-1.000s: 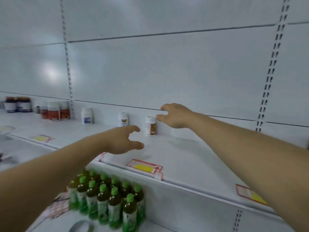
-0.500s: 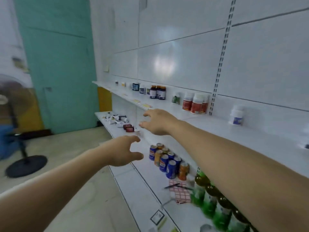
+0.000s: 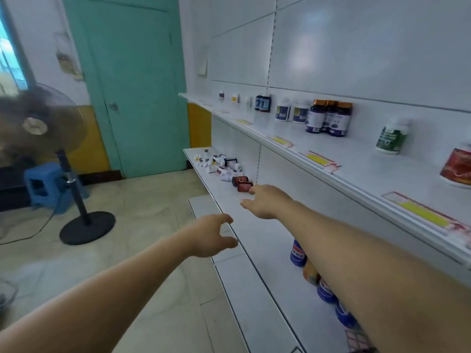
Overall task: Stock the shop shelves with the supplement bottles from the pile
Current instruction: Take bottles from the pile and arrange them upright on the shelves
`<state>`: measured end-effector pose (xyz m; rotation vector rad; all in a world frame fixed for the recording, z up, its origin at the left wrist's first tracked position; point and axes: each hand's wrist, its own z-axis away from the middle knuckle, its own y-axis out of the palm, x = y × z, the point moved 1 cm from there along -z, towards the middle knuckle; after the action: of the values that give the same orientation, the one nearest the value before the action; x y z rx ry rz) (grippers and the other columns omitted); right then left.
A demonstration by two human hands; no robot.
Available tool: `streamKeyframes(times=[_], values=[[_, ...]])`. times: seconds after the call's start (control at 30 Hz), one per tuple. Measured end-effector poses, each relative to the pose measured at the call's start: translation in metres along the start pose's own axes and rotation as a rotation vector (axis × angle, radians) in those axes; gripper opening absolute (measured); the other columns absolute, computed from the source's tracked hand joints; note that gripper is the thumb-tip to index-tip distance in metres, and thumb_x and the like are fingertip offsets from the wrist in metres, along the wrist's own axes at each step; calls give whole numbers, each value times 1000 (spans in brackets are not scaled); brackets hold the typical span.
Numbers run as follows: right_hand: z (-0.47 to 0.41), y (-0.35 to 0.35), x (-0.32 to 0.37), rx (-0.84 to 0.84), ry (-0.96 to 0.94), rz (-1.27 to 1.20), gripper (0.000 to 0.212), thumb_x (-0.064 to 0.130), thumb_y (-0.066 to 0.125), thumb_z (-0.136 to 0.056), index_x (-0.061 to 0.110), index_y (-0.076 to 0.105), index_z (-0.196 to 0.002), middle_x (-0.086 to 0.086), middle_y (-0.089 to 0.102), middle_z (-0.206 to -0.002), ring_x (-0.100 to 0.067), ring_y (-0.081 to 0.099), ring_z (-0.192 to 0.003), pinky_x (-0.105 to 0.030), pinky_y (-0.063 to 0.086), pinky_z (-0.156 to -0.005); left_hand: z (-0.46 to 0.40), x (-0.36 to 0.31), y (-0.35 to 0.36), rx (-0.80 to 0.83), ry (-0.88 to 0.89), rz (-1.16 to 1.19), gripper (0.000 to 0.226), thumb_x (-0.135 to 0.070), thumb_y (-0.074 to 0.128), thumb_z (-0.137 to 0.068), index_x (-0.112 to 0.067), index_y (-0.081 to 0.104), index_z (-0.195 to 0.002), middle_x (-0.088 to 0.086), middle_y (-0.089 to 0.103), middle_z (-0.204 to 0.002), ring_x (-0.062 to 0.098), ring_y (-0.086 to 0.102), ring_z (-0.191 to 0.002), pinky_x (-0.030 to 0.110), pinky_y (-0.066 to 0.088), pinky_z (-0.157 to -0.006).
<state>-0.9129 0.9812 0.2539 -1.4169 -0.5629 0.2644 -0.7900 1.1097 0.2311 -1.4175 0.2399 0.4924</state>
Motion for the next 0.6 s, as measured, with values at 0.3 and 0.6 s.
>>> streamKeyframes(times=[0.3,0.6], values=[[-225,16,38,6,25,-20,53,50,47,-91,24,45,-137,-11,49,-138,-31,51,-117,-36,45,-90,-189,119,-72,27,-11,20,62,-45,60,-87,-25,36,-141,2,40,-146,22,47,-124,31,39,-100],[-459,68,108,26,209,-121,59,55,46,-90,17,44,-135,-13,50,-137,-32,50,-120,-40,43,-98,-389,281,-150,135,66,-36,61,-45,57,-89,-25,35,-142,2,40,-146,22,47,-125,26,36,-95]])
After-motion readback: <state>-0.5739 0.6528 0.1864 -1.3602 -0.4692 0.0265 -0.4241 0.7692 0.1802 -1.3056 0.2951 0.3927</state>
